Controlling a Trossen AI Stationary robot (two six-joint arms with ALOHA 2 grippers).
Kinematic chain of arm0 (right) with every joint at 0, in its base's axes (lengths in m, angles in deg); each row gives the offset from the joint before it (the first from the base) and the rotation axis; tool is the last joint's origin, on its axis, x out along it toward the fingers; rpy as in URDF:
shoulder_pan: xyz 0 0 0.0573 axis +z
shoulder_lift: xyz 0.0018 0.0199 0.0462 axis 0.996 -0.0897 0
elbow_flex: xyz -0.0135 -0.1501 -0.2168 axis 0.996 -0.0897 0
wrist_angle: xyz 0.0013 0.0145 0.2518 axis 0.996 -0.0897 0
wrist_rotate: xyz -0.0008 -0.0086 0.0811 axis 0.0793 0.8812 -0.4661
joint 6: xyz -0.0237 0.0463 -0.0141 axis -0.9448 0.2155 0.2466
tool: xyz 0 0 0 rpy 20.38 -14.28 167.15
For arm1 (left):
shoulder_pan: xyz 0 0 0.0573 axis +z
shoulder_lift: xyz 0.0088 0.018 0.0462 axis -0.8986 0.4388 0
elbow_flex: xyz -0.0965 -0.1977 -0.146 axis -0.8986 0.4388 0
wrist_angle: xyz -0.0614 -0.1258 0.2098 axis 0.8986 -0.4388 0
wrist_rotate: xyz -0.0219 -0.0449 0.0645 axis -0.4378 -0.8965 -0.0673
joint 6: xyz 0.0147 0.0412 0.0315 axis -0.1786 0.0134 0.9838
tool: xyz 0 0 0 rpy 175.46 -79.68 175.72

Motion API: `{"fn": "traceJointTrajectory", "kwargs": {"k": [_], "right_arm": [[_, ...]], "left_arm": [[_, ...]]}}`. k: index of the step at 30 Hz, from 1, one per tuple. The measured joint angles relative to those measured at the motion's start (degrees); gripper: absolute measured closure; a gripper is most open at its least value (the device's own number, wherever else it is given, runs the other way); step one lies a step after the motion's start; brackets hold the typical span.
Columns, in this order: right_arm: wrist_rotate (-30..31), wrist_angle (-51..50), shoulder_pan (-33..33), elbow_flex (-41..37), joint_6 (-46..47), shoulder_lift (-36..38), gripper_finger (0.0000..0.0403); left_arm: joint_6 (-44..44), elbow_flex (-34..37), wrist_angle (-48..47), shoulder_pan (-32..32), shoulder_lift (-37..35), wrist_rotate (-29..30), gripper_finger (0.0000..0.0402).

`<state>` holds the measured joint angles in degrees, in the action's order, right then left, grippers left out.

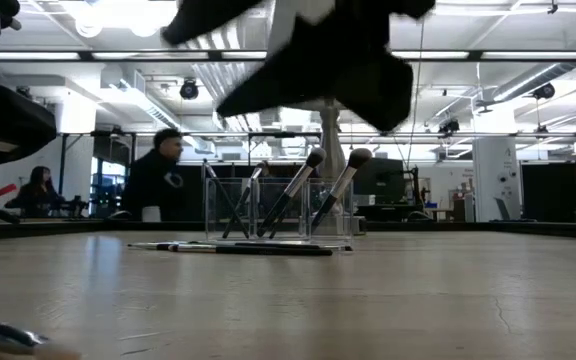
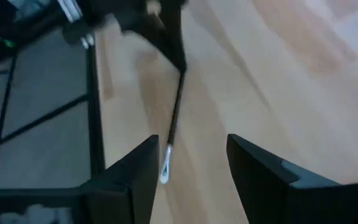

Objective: Put items in baskets/containers
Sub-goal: Put the eyeshadow brush into the transparent organizer

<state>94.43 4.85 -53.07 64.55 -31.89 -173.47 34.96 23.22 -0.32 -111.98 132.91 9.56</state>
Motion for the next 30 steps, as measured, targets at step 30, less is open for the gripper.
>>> {"fn": "traceJointTrajectory", "kwargs": {"k": [30], "right_arm": [[-1.5, -23.58, 4.81, 10.76, -14.5, -7.1, 0.0209]], "left_arm": [[-24.77, -0.24, 13.66, -0.07, 8.05, 5.65, 0.0401]]}}
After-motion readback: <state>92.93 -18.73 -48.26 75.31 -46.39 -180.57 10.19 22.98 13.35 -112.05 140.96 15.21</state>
